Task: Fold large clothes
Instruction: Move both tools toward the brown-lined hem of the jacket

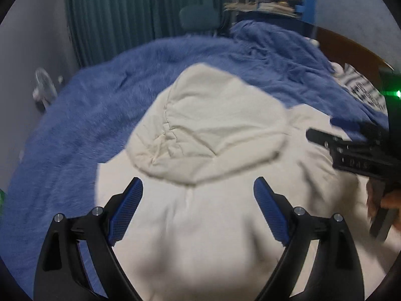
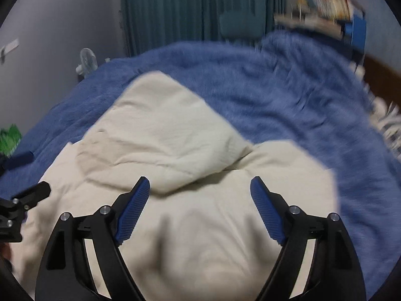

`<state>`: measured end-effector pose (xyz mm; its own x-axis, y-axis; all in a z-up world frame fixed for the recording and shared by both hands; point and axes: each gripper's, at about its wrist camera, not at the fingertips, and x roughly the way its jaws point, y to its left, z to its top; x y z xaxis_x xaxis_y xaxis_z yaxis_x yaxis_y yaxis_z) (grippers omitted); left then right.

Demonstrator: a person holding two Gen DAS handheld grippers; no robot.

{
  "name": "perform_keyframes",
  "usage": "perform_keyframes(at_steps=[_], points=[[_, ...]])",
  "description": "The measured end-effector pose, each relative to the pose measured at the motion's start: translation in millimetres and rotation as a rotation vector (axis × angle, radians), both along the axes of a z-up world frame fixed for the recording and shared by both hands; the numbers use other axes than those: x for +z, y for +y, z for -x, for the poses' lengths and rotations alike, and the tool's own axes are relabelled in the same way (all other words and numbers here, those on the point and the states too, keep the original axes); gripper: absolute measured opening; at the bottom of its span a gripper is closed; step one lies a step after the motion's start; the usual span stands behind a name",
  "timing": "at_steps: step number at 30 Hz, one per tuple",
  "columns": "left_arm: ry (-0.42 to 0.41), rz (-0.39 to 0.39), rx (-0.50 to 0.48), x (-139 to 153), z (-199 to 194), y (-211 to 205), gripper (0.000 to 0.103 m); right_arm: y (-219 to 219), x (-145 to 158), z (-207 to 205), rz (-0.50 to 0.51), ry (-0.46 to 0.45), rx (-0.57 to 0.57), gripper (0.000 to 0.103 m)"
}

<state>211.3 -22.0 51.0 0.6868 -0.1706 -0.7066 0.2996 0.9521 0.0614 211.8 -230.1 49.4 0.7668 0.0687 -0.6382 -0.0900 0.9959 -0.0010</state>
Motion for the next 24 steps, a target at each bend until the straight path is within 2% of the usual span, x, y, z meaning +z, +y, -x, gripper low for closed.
perform_keyframes(at_steps=[5, 7, 10, 16, 20, 24], points=[[-0.060, -0.013, -0.036, 27, 91, 2, 0.086, 7, 33, 80, 0.002, -0.036, 0.007, 0.080], [-0.069, 0.016, -0.051, 34, 119, 2, 0.086, 11, 46, 109, 0.026, -0.056, 0.018, 0.080], [-0.082, 0.043, -0.069, 43, 154, 8, 0.086, 13, 63, 139, 0.076, -0.096, 0.031, 0.080], [-0.120, 0.069, -0.068, 57, 213, 20, 0.086, 16, 97, 213, 0.110, -0.197, 0.035, 0.080], [-0.125, 0.075, -0.055, 56, 241, 32, 0.086, 11, 97, 248, 0.082, -0.216, 0.014, 0.080], [-0.115, 0.052, -0.015, 40, 255, 44, 0.087, -2, 75, 274, 0.053, -0.207, -0.027, 0.080]])
